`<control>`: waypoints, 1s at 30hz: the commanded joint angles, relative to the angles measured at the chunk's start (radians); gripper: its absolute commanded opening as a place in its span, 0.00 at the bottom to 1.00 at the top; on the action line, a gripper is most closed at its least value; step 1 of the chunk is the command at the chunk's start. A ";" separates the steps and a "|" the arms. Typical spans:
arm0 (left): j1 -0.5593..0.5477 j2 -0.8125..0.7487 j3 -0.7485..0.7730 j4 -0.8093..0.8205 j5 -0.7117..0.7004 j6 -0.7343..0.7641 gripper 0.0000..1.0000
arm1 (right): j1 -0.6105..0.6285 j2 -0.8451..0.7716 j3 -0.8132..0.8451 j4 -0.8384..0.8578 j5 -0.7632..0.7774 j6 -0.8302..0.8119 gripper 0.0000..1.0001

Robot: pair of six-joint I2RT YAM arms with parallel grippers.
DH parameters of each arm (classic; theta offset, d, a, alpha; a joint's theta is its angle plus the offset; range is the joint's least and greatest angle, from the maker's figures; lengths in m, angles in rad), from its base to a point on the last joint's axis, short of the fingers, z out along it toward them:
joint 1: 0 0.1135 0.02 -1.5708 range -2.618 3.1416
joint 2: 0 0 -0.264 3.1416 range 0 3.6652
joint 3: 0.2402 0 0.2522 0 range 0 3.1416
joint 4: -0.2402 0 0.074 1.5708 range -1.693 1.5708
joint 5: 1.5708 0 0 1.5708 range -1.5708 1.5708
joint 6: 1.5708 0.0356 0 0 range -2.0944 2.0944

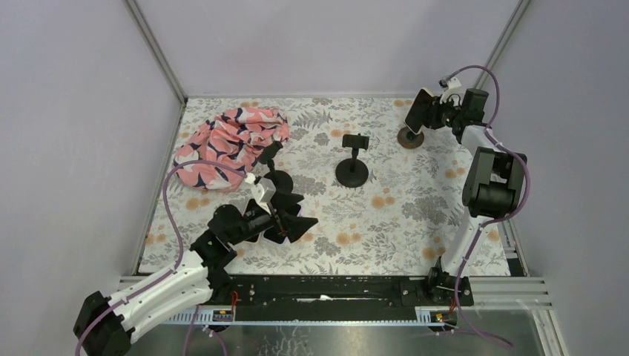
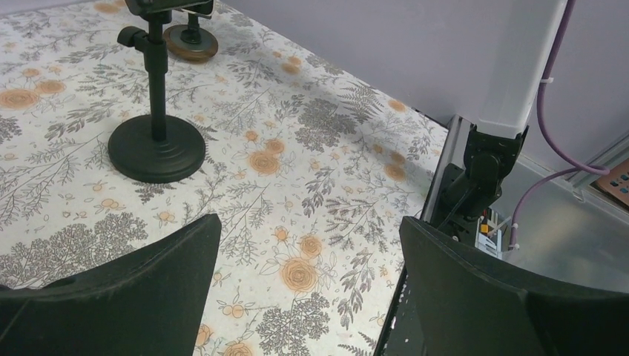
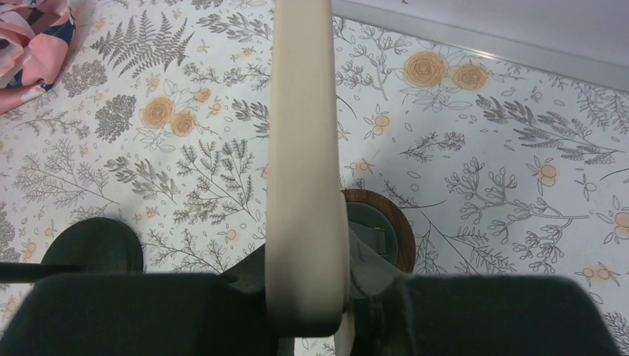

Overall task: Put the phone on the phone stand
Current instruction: Place the phone stand with the phone at the center of the board.

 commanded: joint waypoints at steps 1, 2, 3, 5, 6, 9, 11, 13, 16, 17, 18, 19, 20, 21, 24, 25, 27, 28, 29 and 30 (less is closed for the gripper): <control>0.006 0.006 0.017 -0.014 -0.011 0.009 0.99 | 0.002 0.019 0.074 0.102 -0.050 0.022 0.08; 0.006 0.007 0.021 -0.017 -0.010 0.010 0.99 | 0.002 0.025 0.072 0.106 -0.051 0.024 0.08; 0.006 0.009 0.022 -0.019 -0.012 0.011 0.99 | 0.002 0.028 0.069 0.109 -0.053 0.026 0.08; 0.005 0.006 0.022 -0.022 -0.016 0.010 0.99 | 0.000 0.036 0.067 0.109 -0.054 0.030 0.13; 0.006 0.005 0.019 -0.022 -0.016 0.009 0.99 | -0.001 0.037 0.064 0.110 -0.053 0.030 0.16; 0.006 -0.004 0.012 -0.021 -0.020 0.004 0.99 | -0.003 0.034 0.048 0.111 -0.054 0.030 0.27; 0.005 -0.010 0.007 -0.022 -0.021 0.001 0.99 | -0.006 0.030 0.036 0.112 -0.054 0.032 0.33; 0.006 -0.014 0.005 -0.022 -0.019 -0.001 0.99 | -0.009 0.026 0.025 0.116 -0.057 0.037 0.37; 0.007 -0.018 0.006 -0.024 -0.020 -0.003 0.99 | -0.015 0.024 0.020 0.132 -0.064 0.060 0.41; 0.006 -0.019 0.006 -0.025 -0.020 -0.004 0.99 | -0.020 0.025 0.018 0.136 -0.067 0.069 0.42; 0.006 -0.021 0.006 -0.027 -0.020 -0.004 0.99 | -0.022 0.025 0.018 0.140 -0.070 0.075 0.42; 0.006 -0.023 0.007 -0.028 -0.020 -0.004 0.99 | -0.023 0.025 0.017 0.141 -0.072 0.077 0.42; 0.005 -0.026 0.009 -0.031 -0.020 -0.006 0.99 | -0.024 0.023 0.016 0.142 -0.072 0.081 0.44; 0.006 -0.028 0.008 -0.033 -0.020 -0.006 0.99 | -0.024 0.022 0.015 0.142 -0.073 0.083 0.45; 0.006 -0.035 0.008 -0.036 -0.020 -0.007 0.99 | -0.027 0.014 0.004 0.149 -0.067 0.090 0.51; 0.006 -0.038 0.008 -0.037 -0.019 -0.007 0.99 | -0.030 0.011 -0.003 0.153 -0.063 0.093 0.53; 0.005 -0.038 0.008 -0.038 -0.020 -0.007 0.99 | -0.032 0.005 -0.011 0.157 -0.049 0.099 0.58; 0.005 -0.040 0.009 -0.038 -0.020 -0.009 0.99 | -0.033 0.001 -0.017 0.158 -0.038 0.103 0.62; 0.006 -0.041 0.009 -0.039 -0.019 -0.009 0.99 | -0.035 -0.003 -0.024 0.163 -0.030 0.107 0.65; 0.006 -0.042 0.011 -0.040 -0.020 -0.010 0.99 | -0.038 -0.009 -0.033 0.167 -0.024 0.110 0.68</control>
